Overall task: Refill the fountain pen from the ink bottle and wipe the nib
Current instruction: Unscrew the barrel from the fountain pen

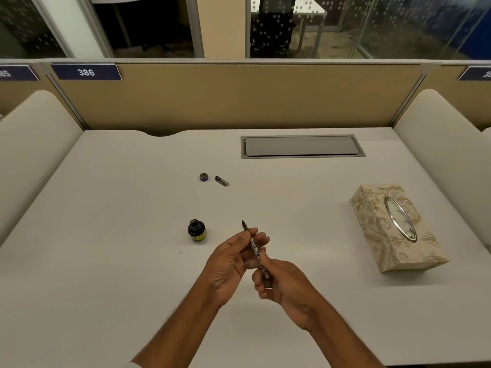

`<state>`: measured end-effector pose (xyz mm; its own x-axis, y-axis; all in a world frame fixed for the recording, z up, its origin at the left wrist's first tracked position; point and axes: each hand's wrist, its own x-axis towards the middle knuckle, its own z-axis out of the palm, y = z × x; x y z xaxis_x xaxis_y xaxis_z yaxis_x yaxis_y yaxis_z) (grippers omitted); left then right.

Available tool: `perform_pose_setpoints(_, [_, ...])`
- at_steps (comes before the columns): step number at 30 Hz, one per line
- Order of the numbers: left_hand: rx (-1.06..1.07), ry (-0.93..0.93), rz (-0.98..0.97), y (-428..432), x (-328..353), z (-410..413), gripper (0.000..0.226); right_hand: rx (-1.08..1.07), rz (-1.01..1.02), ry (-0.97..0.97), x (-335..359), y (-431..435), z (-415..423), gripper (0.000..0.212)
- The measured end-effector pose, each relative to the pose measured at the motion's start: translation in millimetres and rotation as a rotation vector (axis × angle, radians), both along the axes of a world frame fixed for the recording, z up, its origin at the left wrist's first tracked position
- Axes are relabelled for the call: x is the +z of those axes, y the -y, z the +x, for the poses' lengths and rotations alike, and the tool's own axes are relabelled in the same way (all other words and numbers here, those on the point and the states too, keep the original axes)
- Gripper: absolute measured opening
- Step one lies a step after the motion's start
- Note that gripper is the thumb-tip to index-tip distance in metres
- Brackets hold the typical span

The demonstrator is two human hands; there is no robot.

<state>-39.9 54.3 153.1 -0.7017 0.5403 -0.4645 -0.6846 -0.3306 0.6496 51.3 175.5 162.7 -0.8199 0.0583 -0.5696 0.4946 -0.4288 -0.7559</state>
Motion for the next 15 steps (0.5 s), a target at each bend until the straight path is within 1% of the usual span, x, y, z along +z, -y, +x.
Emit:
perform_pose_setpoints(2, [-0.004,0.017,-0.007,-1,3,1,0.023,-0.019,-0.105,-0.001,1,1,0,0.039])
perform_pose_setpoints(4, [0.011,0.035,-0.019,-1,5,1,0.022,-0.058,-0.086,-0.014,0,5,0,0.037])
perform_pose_setpoints(8, [0.052,0.040,-0.043,-3,8,1,0.022,-0.134,0.201,-0.050,0,15,-1,0.039])
perform_pose_setpoints(11, [0.083,0.037,-0.049,-6,9,3,0.021,-0.197,0.351,-0.100,1,21,-2,0.042])
perform_pose_setpoints(15, [0.137,0.046,-0.035,-9,10,5,0.021,-0.239,0.605,-0.172,-6,26,-2,0.036])
